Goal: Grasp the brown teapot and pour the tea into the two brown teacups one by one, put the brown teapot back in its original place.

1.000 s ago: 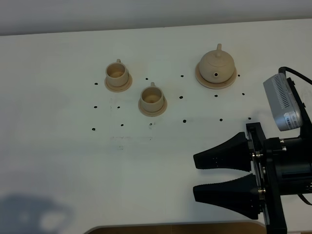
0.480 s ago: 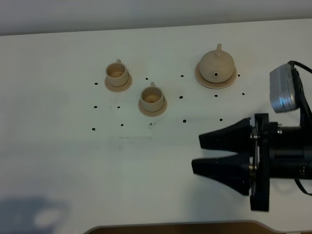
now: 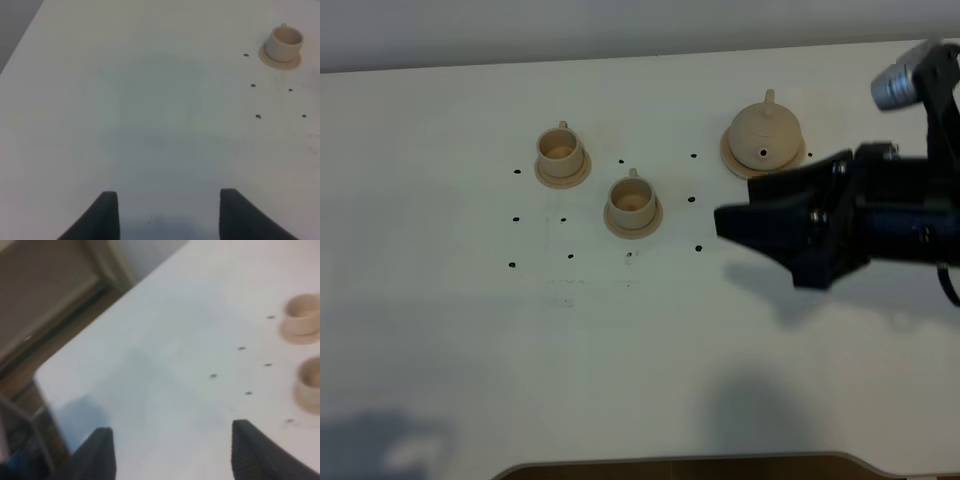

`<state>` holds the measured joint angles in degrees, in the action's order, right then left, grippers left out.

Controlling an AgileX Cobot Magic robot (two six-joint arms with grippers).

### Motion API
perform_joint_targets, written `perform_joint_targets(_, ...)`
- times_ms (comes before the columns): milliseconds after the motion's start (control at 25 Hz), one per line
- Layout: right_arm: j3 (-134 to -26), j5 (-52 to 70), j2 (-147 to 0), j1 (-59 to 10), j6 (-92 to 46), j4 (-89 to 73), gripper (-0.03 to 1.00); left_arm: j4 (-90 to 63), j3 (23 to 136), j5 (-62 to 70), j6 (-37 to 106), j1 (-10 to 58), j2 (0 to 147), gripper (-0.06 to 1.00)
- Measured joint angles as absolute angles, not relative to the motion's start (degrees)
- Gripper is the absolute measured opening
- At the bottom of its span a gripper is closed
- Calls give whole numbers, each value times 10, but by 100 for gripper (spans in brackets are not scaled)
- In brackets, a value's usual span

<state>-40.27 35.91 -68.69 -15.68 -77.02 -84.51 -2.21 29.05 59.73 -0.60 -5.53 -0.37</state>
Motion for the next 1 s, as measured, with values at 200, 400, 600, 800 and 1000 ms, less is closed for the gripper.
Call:
perform_joint_targets(200, -487, 316, -775, -157, -642, -750, 52, -22, 291, 597, -6, -55, -4, 49)
perform_joint_targets(400, -605, 315, -887, -157, -494, -611, 52, -22, 291, 597, -6, -55, -4, 49)
perform_joint_targets(600, -720, 317, -990, -157, -344, -452, 52, -22, 291, 597, -6, -55, -4, 49)
perform_joint_targets(800, -851, 331, -1081, -157, -165, -283, 52, -22, 291, 597, -6, -55, -5, 49)
perform_joint_targets(1000, -989, 403, -1166, -157, 6, -125, 52, -22, 291, 597, -6, -55, -5, 49)
